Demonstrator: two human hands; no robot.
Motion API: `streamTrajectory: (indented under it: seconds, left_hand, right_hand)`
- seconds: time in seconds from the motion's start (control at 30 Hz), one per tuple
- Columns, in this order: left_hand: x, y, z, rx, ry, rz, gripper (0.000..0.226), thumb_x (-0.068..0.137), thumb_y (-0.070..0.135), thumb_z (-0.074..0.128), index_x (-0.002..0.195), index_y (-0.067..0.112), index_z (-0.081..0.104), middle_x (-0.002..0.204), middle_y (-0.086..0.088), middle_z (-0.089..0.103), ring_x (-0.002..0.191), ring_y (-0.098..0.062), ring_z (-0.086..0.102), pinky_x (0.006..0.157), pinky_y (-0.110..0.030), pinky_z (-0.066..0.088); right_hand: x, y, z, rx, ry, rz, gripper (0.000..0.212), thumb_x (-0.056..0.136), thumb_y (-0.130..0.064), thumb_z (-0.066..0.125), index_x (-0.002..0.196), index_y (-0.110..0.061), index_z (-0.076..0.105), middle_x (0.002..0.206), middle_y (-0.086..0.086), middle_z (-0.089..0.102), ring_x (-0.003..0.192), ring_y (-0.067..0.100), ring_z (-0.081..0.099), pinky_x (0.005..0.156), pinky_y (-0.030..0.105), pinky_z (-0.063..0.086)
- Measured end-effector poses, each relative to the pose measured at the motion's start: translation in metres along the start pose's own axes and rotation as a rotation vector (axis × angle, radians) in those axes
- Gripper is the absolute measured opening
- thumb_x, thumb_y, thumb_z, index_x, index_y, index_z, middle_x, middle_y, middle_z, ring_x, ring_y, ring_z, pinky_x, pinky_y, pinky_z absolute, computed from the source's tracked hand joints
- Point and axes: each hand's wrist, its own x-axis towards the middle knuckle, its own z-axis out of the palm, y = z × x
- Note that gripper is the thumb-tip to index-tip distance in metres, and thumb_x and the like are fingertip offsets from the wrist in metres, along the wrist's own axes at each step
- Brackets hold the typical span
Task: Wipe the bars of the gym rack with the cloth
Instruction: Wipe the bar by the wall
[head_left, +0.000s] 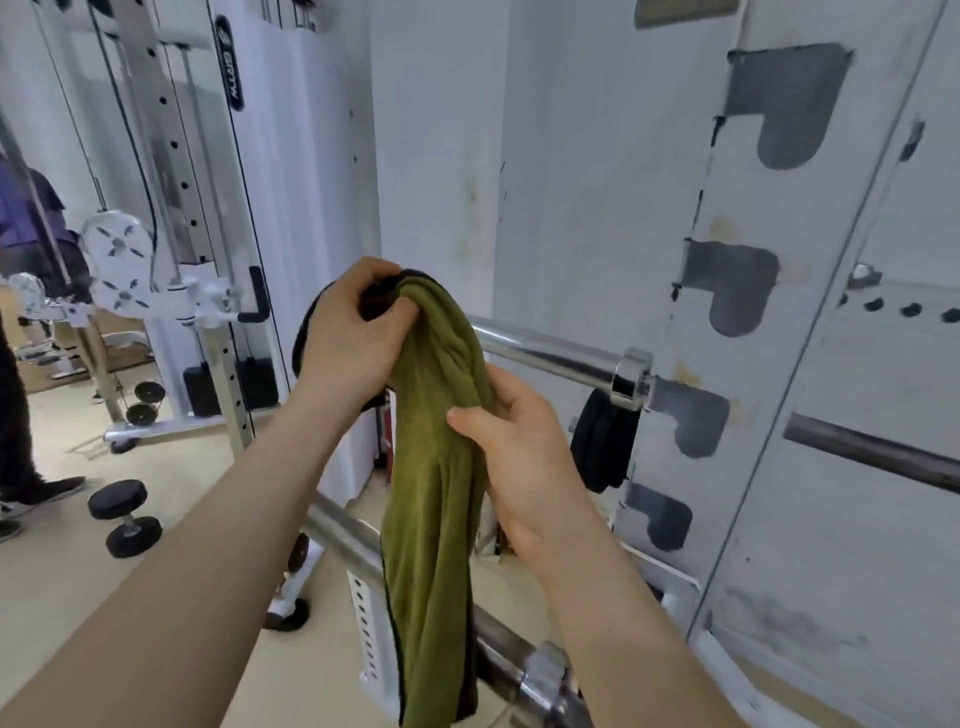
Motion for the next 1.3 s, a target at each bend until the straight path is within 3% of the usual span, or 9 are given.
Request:
streamTrajectory:
  seconds: [0.23,0.37,0.5,0.67,0.8,0.9,1.07,1.2,1.3]
  left_hand:
    - [0.11,-0.046,0.036,0.276,-0.183,0.199,0.015,0.07,0.021,0.055,0.084,0.025,0.057,0.085,-0.005,0.055,0.085,-0.02,0.05,0.065,-0.023,0.035]
    - [0.183,-0.071,0.07,0.43,-0.566,0.365,0.043,0.061,0.02,0.047,0.101,0.026,0.062,0.093,-0.008,0.06,0.092,-0.024,0.053,0.073,-0.027,0.038]
    - [0.242,-0.131,0.083,0.509,-1.038,0.302,0.078,0.08,0.022,0.061,0.142,0.053,0.025,0.12,0.009,0.06,0.108,-0.014,0.057,0.09,-0.029,0.048]
    - [0.252,-0.217,0.076,0.77,-1.077,0.501,0.106,0.065,0.062,0.074,0.149,0.028,0.017,0.148,0.003,0.032,0.132,-0.024,0.038,0.102,-0.041,0.041]
    - [0.245,-0.246,0.098,0.719,-0.842,0.635,0.053,0.073,0.037,0.069,0.116,0.018,0.045,0.102,-0.001,0.049,0.088,-0.024,0.054,0.065,-0.034,0.045]
    - [0.276,-0.239,0.111,0.693,-1.093,0.632,0.035,0.067,0.036,0.069,0.093,0.018,0.054,0.079,0.003,0.055,0.066,-0.015,0.053,0.055,-0.028,0.042]
    - [0.316,-0.228,0.132,0.507,-1.745,0.169,0.033,0.067,0.033,0.083,0.094,0.018,0.071,0.089,0.001,0.073,0.082,-0.018,0.07,0.078,-0.033,0.058]
    - [0.32,-0.245,0.133,0.042,-1.782,-0.198,0.028,0.075,0.032,0.077,0.092,0.01,0.072,0.088,-0.002,0.075,0.082,-0.017,0.07,0.073,-0.026,0.055]
    - [0.316,-0.24,0.135,0.241,-1.66,0.094,0.053,0.07,0.067,0.069,0.095,0.021,0.073,0.094,0.004,0.073,0.089,-0.015,0.068,0.083,-0.029,0.052]
  right_hand:
    - [0.074,0.011,0.006,-0.33,0.152,-0.13,0.063,0.091,-0.001,0.049,0.121,-0.056,0.041,0.088,-0.032,0.06,0.083,-0.001,0.062,0.077,0.025,0.057]
    - [0.127,0.029,0.003,-0.557,0.255,-0.097,0.058,0.091,-0.013,0.049,0.14,-0.044,0.04,0.127,-0.016,0.05,0.111,0.004,0.054,0.096,0.029,0.049]
    - [0.197,0.043,0.002,-0.782,0.499,-0.072,0.049,0.092,-0.012,0.047,0.138,-0.029,0.049,0.129,-0.006,0.054,0.117,0.012,0.053,0.104,0.034,0.044]
    - [0.255,0.027,0.001,-1.251,0.568,0.079,0.049,0.09,-0.016,0.049,0.138,-0.027,0.048,0.139,-0.002,0.044,0.124,0.015,0.043,0.097,0.025,0.036]
    - [0.274,0.025,0.005,-1.954,0.318,0.523,0.103,0.075,-0.057,0.067,0.152,-0.032,0.003,0.16,0.003,-0.005,0.147,0.029,-0.004,0.111,0.056,0.014]
    - [0.301,0.049,0.009,-1.993,0.154,0.43,0.112,0.068,-0.061,0.073,0.152,-0.023,0.01,0.155,0.008,0.021,0.142,0.028,0.024,0.108,0.051,0.03]
    - [0.321,0.077,-0.003,-1.99,0.319,0.195,0.052,0.069,-0.053,0.065,0.112,-0.028,0.049,0.095,-0.006,0.059,0.08,0.016,0.06,0.064,0.032,0.05]
    - [0.319,0.071,-0.015,-1.941,0.255,0.111,0.043,0.07,-0.063,0.059,0.092,-0.028,0.048,0.08,-0.013,0.053,0.071,0.011,0.055,0.061,0.033,0.049]
    - [0.32,0.069,-0.02,-1.868,0.247,0.112,0.039,0.073,-0.067,0.055,0.092,-0.032,0.053,0.077,-0.013,0.057,0.07,0.011,0.058,0.064,0.036,0.051]
